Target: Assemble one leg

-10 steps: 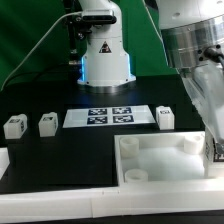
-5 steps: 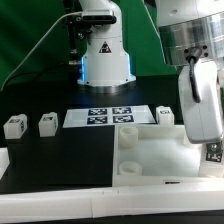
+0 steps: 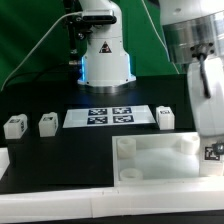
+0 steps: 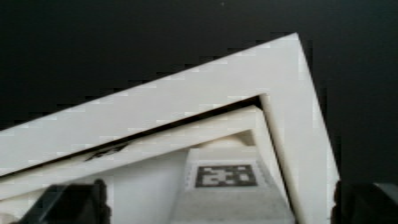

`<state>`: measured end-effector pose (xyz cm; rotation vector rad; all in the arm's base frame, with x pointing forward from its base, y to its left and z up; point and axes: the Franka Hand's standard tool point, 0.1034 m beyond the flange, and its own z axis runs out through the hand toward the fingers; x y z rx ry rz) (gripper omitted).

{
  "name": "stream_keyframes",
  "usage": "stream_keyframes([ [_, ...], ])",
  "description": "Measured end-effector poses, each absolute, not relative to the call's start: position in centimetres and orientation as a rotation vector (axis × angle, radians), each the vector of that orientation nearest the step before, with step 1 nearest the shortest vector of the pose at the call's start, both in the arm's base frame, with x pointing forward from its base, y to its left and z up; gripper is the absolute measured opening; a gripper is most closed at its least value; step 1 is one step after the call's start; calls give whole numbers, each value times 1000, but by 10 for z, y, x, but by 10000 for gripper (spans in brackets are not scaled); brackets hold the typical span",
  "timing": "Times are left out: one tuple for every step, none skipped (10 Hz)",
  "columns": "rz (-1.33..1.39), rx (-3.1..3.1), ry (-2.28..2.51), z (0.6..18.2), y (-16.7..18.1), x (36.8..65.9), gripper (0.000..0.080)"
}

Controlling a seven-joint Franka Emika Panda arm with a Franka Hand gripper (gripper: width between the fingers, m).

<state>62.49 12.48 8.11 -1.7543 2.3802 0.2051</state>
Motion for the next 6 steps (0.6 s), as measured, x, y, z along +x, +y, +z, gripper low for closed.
stream_keyframes([
  [206, -1773, 2355, 86, 128, 624, 645],
  [196, -1807, 2314, 94, 132, 625, 645],
  [189, -1818, 2296, 99, 134, 627, 648],
  [186, -1818, 2290, 102, 136, 628, 649],
  [188, -1820, 2291, 100, 135, 628, 649],
  [188, -1821, 2292, 100, 135, 627, 649],
])
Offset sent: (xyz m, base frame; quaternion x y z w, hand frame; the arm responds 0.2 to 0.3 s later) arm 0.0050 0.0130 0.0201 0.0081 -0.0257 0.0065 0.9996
